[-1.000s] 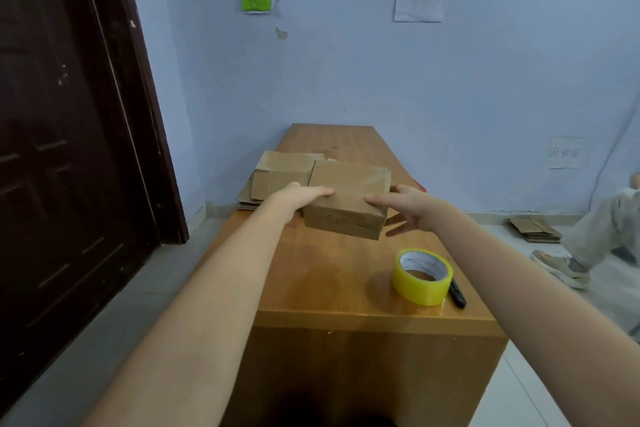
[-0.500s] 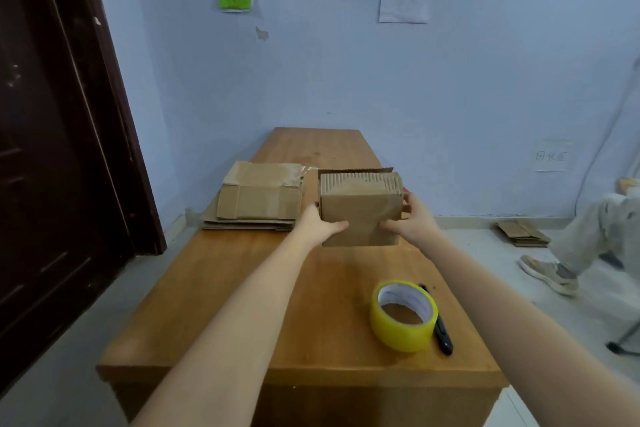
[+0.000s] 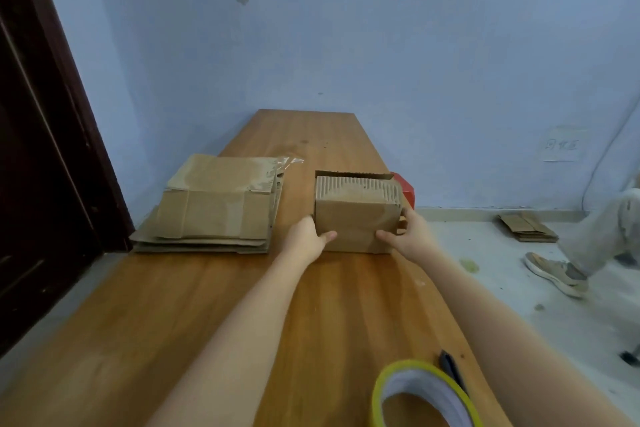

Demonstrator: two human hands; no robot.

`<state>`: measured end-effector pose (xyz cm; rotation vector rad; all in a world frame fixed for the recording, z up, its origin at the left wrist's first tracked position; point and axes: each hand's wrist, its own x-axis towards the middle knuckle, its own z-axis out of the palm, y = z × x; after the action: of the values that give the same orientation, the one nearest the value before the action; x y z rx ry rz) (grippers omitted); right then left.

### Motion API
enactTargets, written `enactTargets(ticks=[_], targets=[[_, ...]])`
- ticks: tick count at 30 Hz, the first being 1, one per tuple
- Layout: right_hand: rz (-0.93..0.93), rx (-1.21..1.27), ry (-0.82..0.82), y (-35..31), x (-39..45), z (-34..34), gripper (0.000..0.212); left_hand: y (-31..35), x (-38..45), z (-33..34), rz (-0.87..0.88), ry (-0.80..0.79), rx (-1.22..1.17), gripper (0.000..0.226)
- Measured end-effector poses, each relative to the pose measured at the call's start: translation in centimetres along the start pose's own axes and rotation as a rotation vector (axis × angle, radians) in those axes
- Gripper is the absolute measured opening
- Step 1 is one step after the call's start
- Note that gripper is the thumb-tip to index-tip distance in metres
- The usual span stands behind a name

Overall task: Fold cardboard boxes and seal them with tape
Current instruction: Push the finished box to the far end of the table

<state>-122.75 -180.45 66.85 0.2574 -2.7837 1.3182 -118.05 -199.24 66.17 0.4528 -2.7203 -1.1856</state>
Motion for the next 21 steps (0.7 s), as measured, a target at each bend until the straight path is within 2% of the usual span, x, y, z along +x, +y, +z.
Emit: enactTargets(ticks=[4,9,14,17,21], targets=[[-0.009,-0.030,0.029,0.6,5.0,1.3,0.061,-0.2,5.2,0.9,0.015,0.022,-0.056,0.051],[-0.004,-0.088,0.027,1.5,10.4,3.5,0.051,-1.9,10.8,2.5,0.028,0.093,-0.188,0.056],[0.004,-0.159,0.036,1.5,15.3,4.5,0.044,-2.4,17.0,3.1,0.008,0.153,0.021,0.057],[0.039,-0.260,0.032,0.7,17.7,4.7,0.046,-1.9,19.5,3.0,0.003,0.163,0.086,0.057],[0.103,-0.232,0.012,0.7,19.1,5.2,0.045,-1.7,20.4,3.3,0.002,0.190,0.124,0.057]])
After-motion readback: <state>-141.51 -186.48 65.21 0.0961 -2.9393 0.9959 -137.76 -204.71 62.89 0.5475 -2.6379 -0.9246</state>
